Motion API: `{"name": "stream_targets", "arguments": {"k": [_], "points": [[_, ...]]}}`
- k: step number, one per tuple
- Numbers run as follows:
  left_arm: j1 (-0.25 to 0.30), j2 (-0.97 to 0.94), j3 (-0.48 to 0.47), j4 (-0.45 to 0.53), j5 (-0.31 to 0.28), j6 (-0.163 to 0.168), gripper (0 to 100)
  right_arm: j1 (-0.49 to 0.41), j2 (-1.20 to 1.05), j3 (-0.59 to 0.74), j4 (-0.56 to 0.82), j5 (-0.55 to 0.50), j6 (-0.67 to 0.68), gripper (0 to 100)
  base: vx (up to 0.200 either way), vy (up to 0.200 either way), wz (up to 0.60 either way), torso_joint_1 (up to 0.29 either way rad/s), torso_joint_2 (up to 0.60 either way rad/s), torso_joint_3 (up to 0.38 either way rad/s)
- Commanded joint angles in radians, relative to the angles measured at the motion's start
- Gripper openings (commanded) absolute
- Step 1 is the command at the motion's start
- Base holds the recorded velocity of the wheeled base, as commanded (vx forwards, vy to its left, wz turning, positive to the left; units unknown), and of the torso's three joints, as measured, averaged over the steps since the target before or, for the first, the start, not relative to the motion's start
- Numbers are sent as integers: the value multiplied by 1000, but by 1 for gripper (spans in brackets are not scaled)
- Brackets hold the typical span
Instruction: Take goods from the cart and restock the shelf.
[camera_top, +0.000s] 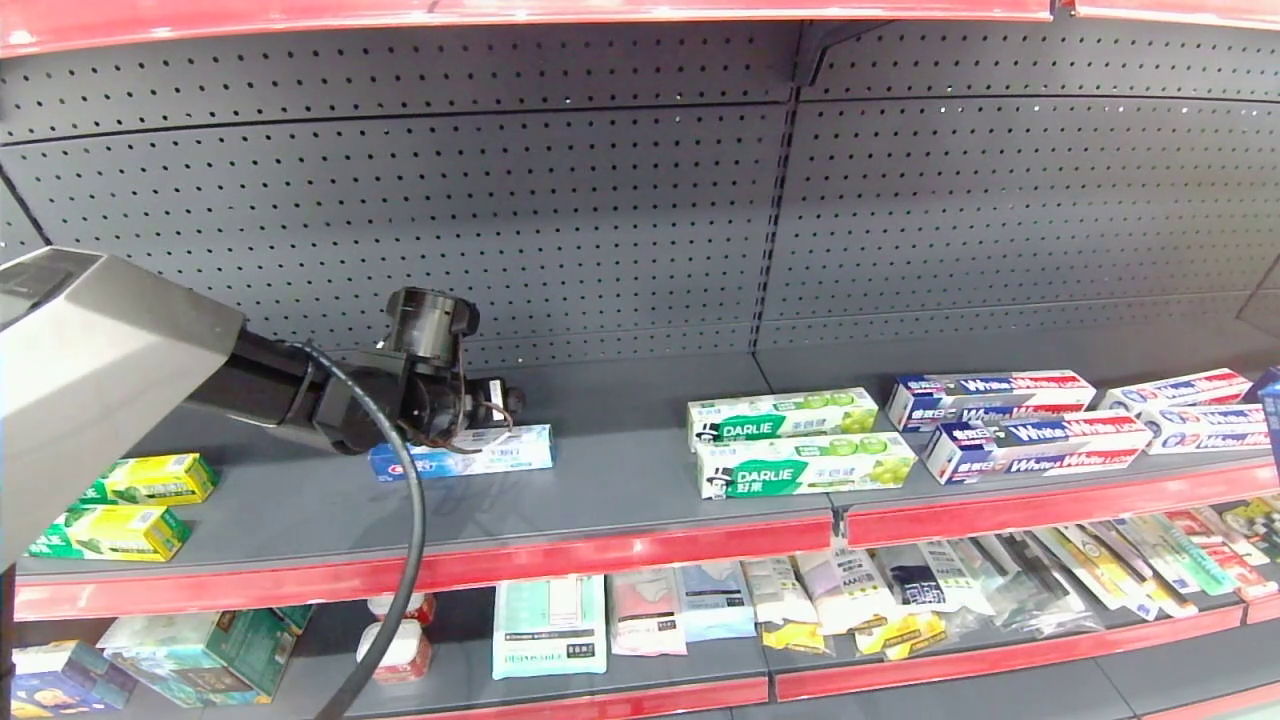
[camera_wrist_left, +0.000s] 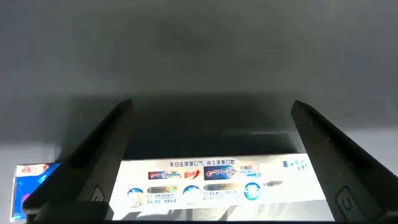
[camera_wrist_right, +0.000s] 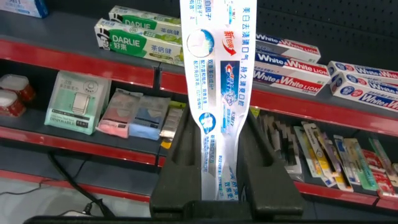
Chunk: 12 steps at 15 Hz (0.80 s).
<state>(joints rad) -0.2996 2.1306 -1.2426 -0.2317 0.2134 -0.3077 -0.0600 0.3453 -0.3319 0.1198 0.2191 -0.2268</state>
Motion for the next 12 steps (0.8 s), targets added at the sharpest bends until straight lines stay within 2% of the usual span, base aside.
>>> {"name": "stream_targets", "arguments": {"k": [1,4,8,12], "points": [[0,8,2,3,1,-4,100,-1,0,1,1,-1,0,0,0,0,0,0,0,0],[-1,34,-17,0,1,-25,100,-1,0,-6,1,-4,0,0,0,0,0,0,0,0],[-4,45,-28,3,0,-24,100,-1,-2,1,1,-6,0,0,0,0,0,0,0,0],[0,41,12,2,-12,-22,100,-1,-2,4,1,-7,-2,0,0,0,0,0,0,0]]}}
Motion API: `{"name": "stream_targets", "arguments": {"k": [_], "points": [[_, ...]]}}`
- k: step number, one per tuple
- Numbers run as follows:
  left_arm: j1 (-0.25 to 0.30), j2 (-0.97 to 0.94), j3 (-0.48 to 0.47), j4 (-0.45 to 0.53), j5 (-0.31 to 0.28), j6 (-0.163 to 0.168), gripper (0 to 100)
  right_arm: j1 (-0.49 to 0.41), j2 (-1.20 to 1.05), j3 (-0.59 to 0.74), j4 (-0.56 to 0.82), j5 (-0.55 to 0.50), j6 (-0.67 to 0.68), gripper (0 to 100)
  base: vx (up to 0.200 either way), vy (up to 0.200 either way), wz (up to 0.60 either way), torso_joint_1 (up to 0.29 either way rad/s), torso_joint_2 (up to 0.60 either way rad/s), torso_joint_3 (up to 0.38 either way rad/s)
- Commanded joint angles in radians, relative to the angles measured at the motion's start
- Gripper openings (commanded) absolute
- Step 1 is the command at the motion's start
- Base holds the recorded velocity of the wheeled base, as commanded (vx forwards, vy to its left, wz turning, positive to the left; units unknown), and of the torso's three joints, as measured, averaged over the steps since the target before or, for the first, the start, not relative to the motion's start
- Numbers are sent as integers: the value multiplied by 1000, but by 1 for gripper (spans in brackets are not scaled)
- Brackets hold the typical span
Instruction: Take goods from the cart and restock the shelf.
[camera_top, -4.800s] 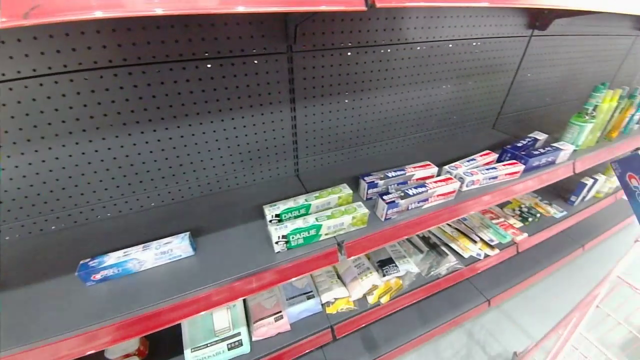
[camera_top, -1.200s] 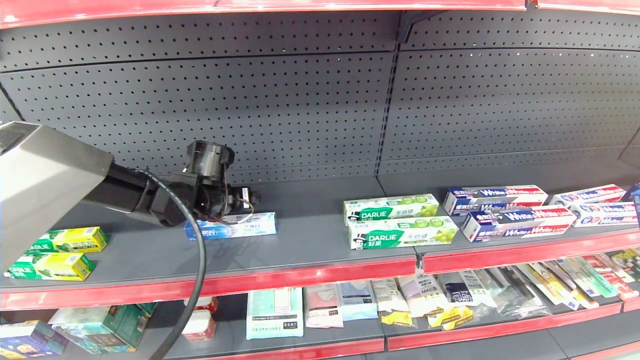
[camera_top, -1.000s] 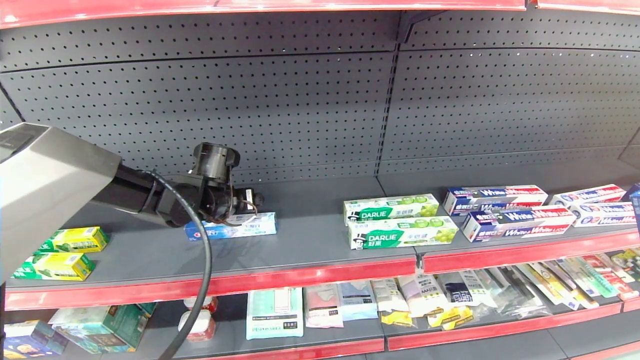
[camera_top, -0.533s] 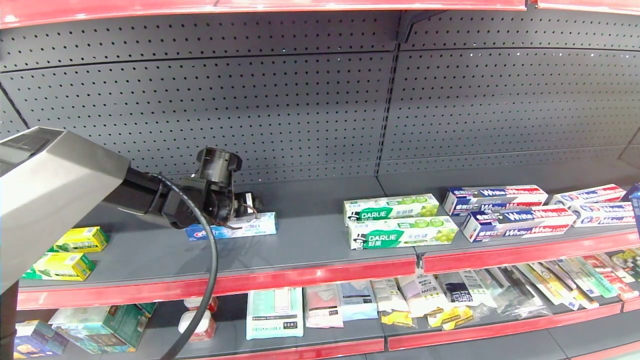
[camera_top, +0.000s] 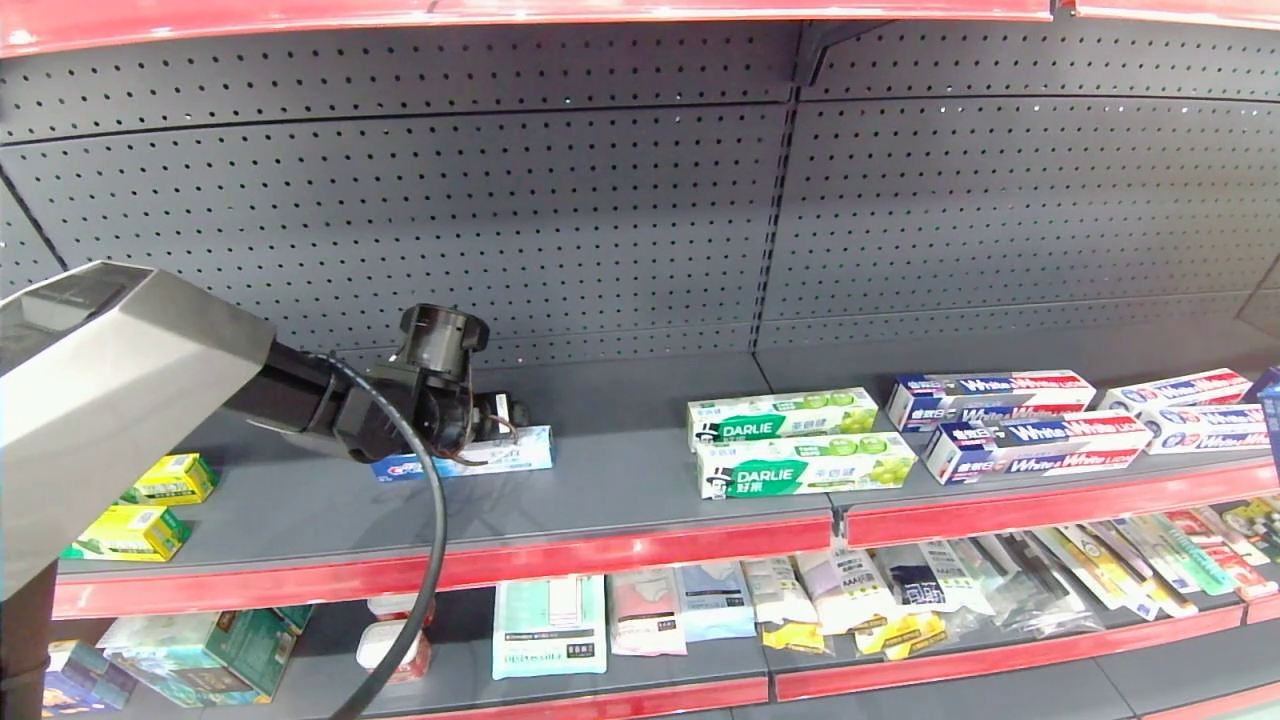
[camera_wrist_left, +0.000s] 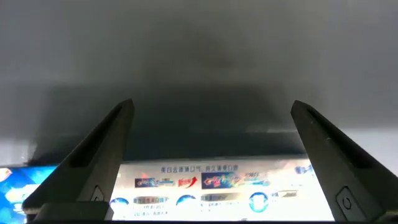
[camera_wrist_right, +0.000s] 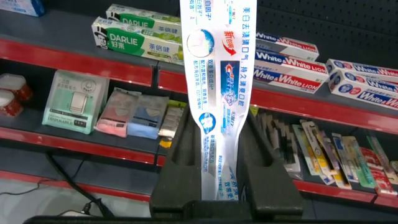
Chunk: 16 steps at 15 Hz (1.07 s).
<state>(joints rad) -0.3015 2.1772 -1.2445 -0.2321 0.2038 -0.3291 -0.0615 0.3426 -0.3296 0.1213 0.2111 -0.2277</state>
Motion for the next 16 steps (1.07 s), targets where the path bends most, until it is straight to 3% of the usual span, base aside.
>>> {"name": "stream_targets", "arguments": {"k": [1,6,9,16], "points": [[2,-7,23,0,-4,-1,100,0,1,3,0,1,-1,0,0,0,0,0,0,0],[16,-10,26,-3,-7,-1,100,0,0,7,0,1,-1,0,0,0,0,0,0,0],[16,-27,34,0,-47,-1,100,0,-7,9,0,1,-1,0,0,0,0,0,0,0],[33,-45,80,-3,-72,5,100,0,-27,21,3,1,-9,0,0,0,0,0,0,0]]}}
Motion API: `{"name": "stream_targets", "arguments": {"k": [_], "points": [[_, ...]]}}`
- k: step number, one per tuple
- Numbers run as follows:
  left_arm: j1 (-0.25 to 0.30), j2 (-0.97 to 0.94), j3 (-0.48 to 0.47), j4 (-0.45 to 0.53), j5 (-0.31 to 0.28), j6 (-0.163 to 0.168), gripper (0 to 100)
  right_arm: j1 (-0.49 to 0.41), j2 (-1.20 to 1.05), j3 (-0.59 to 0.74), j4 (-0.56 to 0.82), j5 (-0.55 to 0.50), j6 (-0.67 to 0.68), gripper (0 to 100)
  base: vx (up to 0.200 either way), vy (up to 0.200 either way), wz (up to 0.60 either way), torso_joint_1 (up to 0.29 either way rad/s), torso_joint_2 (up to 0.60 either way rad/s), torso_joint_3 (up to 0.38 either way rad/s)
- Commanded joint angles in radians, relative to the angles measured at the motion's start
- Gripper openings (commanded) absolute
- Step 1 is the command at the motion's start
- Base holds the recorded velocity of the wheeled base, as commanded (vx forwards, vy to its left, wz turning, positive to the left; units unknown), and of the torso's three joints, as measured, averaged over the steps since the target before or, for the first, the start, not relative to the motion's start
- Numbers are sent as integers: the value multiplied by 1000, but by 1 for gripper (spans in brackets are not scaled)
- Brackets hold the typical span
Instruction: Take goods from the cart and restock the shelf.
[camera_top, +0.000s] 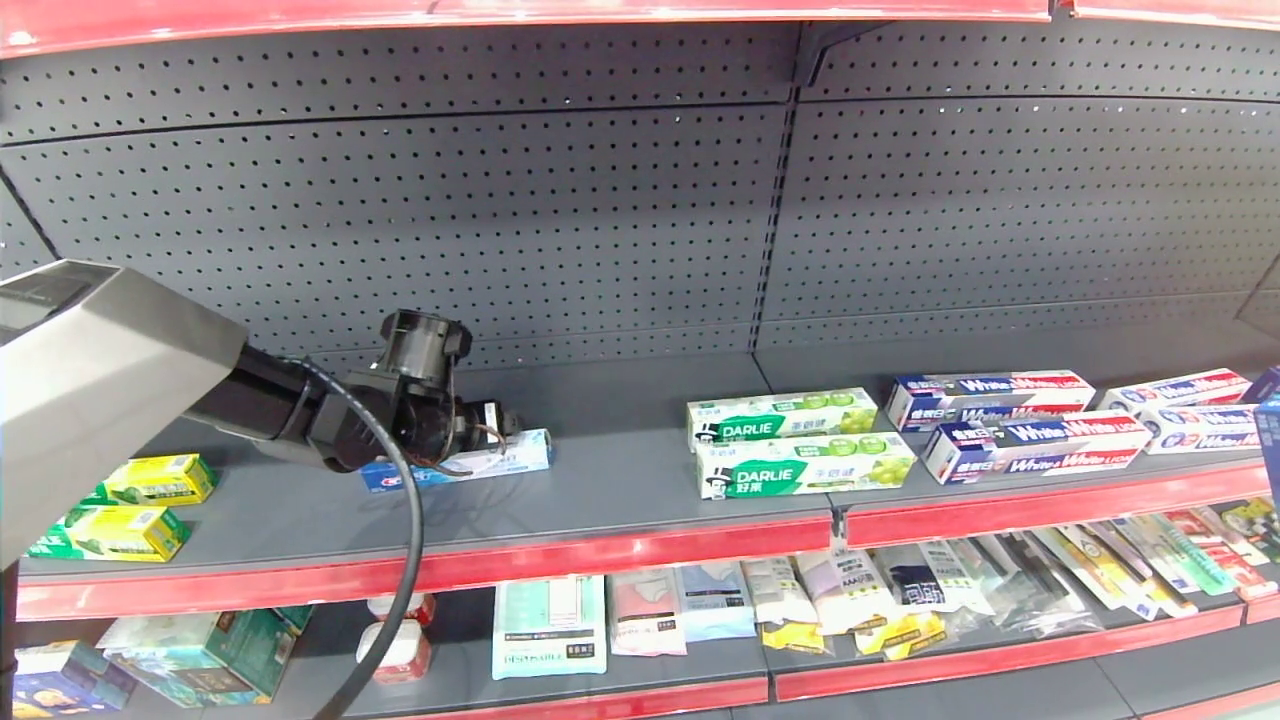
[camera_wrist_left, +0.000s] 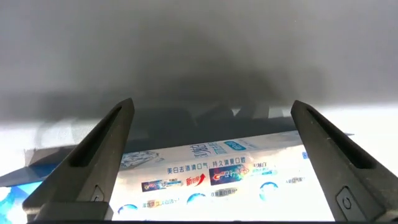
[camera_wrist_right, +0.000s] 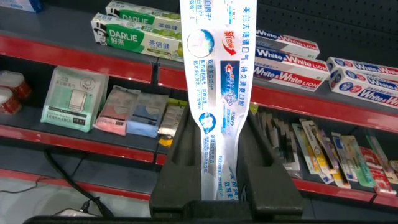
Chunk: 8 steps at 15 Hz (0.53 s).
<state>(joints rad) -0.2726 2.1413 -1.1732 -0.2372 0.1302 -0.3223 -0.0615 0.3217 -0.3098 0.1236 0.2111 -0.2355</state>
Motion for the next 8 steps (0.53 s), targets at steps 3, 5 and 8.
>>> {"name": "stream_targets", "arguments": {"k": [3,5,8], "points": [[1,-11,1,-28,-32,-1,100,0,-6,3,1,1,-4,0,0,0,0,0,0,0],[1,-11,4,-31,-44,2,100,0,-7,3,1,-1,-4,0,0,0,0,0,0,0],[3,-20,32,-31,-67,9,100,0,-7,5,1,-1,-4,0,0,0,0,0,0,0]]}}
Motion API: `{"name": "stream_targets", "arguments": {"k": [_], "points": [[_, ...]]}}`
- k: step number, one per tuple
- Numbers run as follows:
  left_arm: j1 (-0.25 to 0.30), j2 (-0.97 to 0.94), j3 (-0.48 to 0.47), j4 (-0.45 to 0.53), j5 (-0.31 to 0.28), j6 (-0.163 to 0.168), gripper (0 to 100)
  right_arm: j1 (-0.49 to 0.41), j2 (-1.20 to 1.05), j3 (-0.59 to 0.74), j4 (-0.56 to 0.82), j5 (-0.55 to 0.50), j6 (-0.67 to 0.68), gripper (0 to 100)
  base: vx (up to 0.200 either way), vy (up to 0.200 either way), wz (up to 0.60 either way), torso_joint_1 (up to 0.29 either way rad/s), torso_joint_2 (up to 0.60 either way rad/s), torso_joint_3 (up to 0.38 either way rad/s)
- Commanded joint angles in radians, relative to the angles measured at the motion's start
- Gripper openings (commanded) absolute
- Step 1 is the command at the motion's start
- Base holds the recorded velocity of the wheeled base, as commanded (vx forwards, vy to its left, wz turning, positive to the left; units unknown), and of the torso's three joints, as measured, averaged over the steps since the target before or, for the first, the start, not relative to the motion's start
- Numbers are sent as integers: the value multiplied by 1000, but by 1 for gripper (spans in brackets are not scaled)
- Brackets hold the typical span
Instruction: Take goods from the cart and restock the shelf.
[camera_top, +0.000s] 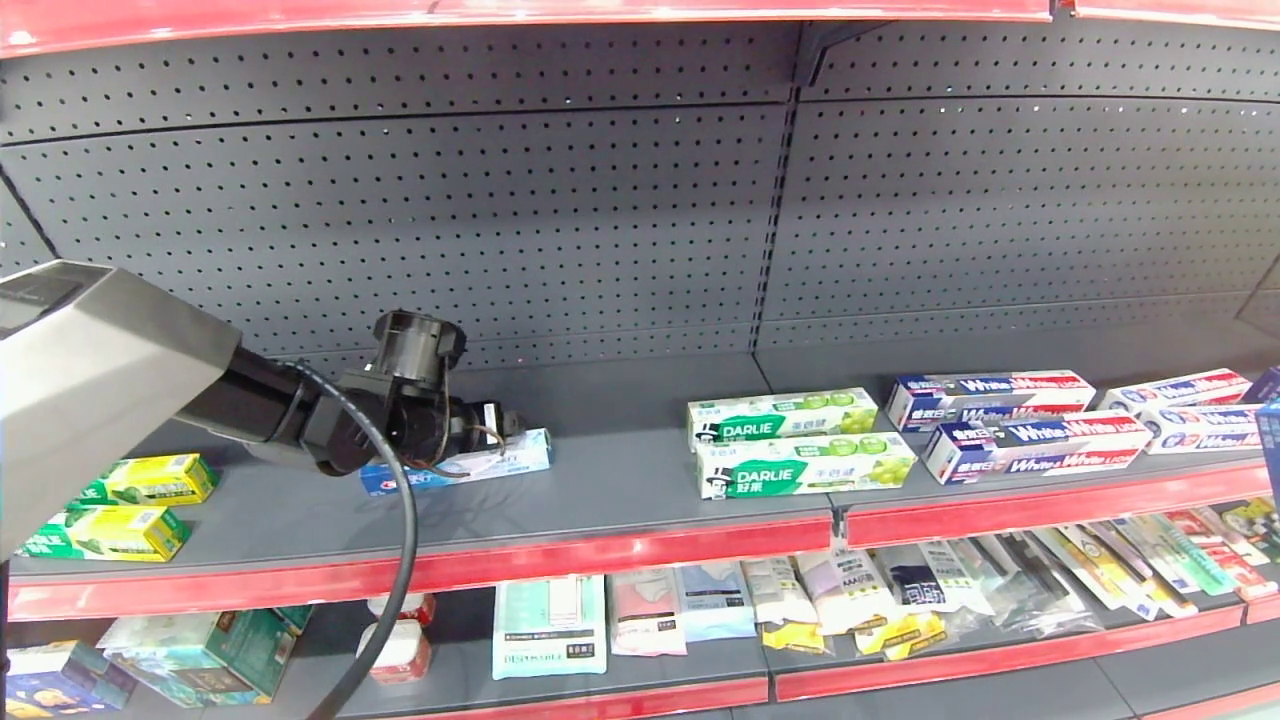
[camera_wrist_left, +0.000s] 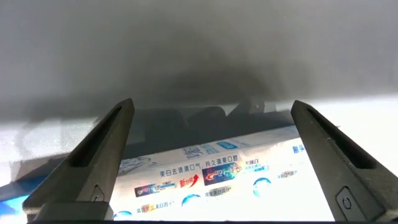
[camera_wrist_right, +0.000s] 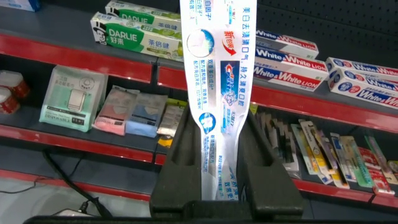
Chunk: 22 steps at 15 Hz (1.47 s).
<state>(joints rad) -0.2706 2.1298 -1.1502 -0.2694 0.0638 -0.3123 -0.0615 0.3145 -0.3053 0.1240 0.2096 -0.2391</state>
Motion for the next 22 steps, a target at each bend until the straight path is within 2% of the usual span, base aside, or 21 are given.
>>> {"name": "stream_targets", "arguments": {"k": [1,3,4,7,22], "points": [[4,-19,29,1,-16,18,100,0,-2,3,0,1,0,0,0,0,0,0,0,0],[18,-19,44,-1,-19,50,100,0,-2,3,0,1,0,0,0,0,0,0,0,0],[25,-19,47,-1,-21,55,100,0,-2,5,0,1,0,0,0,0,0,0,0,0],[45,-21,50,-1,-36,55,100,0,-2,6,0,1,0,0,0,0,0,0,0,0],[45,-106,172,-1,-64,76,100,0,-2,8,2,1,0,0,0,0,0,0,0,0]]}}
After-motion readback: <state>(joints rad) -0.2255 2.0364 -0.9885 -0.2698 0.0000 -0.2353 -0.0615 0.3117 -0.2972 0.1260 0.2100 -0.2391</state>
